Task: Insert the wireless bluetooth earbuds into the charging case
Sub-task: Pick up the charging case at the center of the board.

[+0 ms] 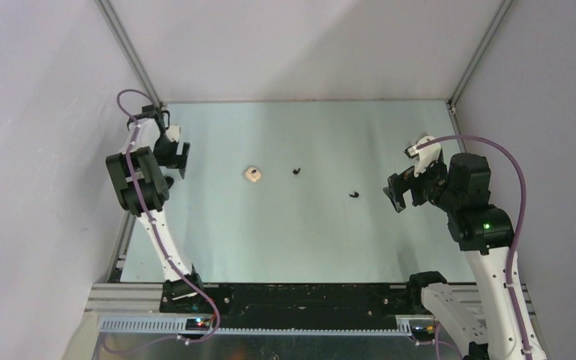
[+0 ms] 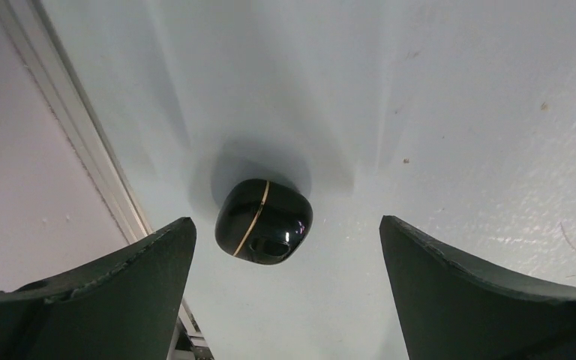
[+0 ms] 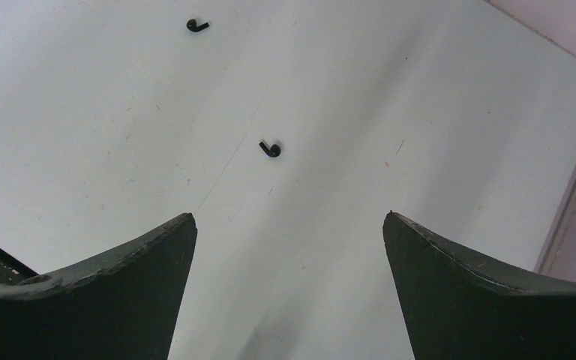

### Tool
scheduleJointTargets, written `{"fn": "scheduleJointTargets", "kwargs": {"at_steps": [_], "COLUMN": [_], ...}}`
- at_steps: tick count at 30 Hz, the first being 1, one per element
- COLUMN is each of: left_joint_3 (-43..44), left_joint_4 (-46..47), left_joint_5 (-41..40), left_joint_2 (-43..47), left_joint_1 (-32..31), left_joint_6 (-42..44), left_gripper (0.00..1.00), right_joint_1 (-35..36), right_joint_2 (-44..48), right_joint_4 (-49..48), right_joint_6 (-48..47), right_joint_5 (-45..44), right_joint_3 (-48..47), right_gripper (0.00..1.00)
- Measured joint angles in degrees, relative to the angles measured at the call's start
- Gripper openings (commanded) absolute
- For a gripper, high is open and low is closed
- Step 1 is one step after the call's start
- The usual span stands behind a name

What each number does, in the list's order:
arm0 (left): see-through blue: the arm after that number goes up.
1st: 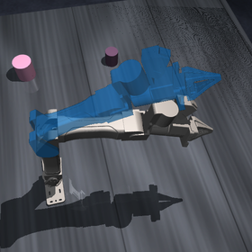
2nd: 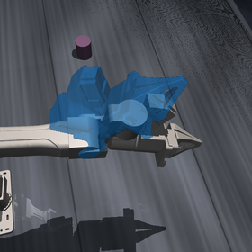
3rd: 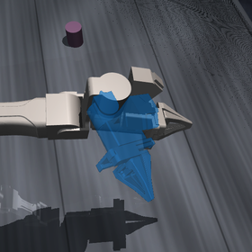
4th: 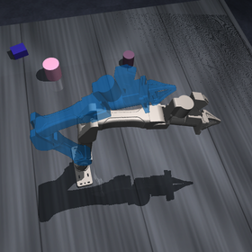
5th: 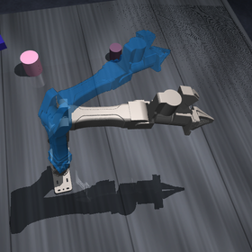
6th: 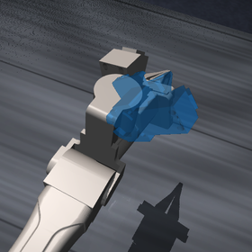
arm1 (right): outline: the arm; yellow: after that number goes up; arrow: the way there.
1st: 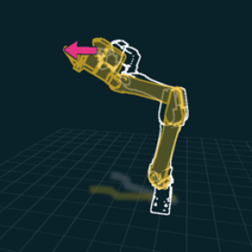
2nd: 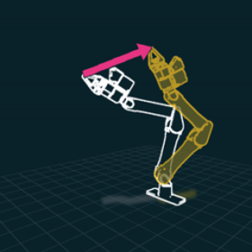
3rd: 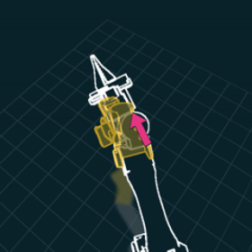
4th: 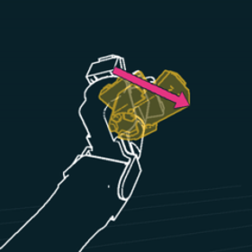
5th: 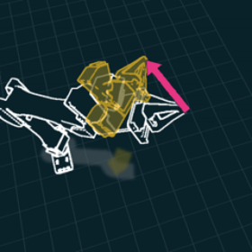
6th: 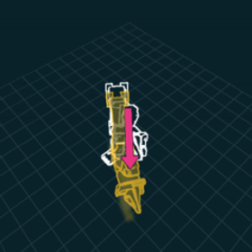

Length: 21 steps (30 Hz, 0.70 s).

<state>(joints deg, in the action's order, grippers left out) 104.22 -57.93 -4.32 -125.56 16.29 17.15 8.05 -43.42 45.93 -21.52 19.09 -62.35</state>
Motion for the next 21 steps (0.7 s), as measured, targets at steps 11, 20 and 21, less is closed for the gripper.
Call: {"fn": "scheduleJointTargets", "kwargs": {"at_steps": [11, 20, 21], "left_joint_3": [2.1, 5.1, 5.1], "left_joint_4": [-4.4, -7.1, -7.3], "left_joint_5": [0.6, 2.4, 2.5], "left_joint_2": [-3.8, -5.8, -5.8], "left_joint_1": [0.4, 1.4, 1.5], "left_joint_6": [2.4, 3.1, 3.5], "left_gripper": [0.89, 0.52, 0.45], "right_joint_1": [0.1, 0.1, 0.1], "right_joint_2": [0.5, 1.1, 1.1], "right_joint_4": [0.0, 0.0, -0.1], "right_joint_6": [0.0, 0.1, 0.1], "right_joint_5": [-0.2, -0.2, -0.2], "right_joint_3": [0.0, 0.0, 0.0], "right_gripper": [0.99, 0.99, 0.99]}}
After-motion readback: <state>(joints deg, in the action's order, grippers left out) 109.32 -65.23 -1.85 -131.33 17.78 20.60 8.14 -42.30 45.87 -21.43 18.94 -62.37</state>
